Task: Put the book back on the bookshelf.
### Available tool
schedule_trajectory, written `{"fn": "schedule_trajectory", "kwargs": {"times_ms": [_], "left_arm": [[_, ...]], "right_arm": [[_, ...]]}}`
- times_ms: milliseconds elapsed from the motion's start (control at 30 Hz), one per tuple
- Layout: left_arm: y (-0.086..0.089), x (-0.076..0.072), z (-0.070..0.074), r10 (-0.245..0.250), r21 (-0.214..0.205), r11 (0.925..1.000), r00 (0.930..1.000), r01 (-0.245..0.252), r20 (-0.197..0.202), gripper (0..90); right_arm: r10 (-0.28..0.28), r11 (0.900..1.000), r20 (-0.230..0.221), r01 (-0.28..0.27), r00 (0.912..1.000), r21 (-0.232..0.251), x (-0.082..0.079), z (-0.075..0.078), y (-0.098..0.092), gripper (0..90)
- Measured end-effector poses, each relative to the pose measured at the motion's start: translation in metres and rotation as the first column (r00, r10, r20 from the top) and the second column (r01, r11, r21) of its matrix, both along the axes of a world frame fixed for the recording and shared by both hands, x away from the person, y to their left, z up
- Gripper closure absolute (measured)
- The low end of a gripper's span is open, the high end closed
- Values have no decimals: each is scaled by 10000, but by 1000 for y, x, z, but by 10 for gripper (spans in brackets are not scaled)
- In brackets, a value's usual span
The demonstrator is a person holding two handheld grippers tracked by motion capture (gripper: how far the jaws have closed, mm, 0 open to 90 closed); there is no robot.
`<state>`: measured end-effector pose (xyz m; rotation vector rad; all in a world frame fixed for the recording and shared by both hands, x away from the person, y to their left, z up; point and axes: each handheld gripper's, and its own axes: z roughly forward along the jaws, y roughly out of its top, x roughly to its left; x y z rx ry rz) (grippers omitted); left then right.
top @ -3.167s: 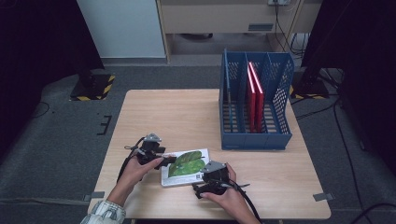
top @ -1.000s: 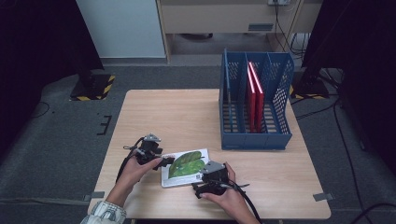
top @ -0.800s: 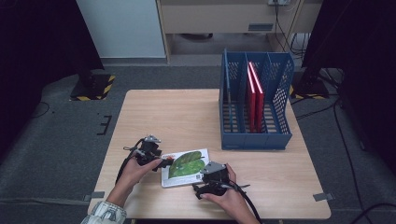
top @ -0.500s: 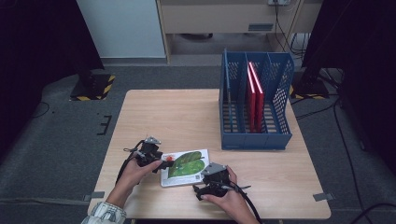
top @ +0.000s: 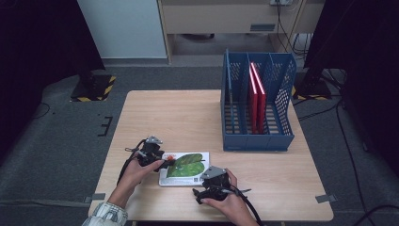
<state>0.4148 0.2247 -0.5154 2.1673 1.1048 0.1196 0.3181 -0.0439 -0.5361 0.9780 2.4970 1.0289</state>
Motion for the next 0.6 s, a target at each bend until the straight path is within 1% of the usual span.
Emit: {"fn": "schedule_trajectory", "kwargs": {"times_ms": [33, 100, 133, 300, 333, 567, 600], "left_arm": [[0, 0, 1, -6, 61, 10000, 10000, 6, 5, 263], [0, 0, 3, -12, 40, 10000, 10000, 12, 48, 266], [0, 0, 3, 50, -14, 10000, 10000, -50, 68, 265], [0, -1, 6, 63, -71, 10000, 10000, -63, 54, 265], [1, -1, 6, 59, -78, 10000, 10000, -59, 46, 265], [1, -1, 8, 35, -56, 10000, 10000, -35, 45, 263], [1, 0, 8, 40, -109, 9999, 10000, -40, 43, 263]], "right_arm": [[-19, 10000, 8, 19, 10000, -8, 0, 0, 1, 56], [-3, 10000, -23, 3, 10000, -29, 0, 0, 1, 50], [-22, 10000, 30, 22, 10000, -35, 0, -1, 1, 45], [-100, 9999, -33, 100, 9999, -90, 0, -1, 4, 5], [-119, 9999, 23, 119, 9999, -73, 1, -2, 5, 4], [-235, 9997, 19, 236, 9997, -42, 2, -2, 6, 4], [-213, 9998, 18, 213, 9998, -56, 2, -2, 6, 4]]}}
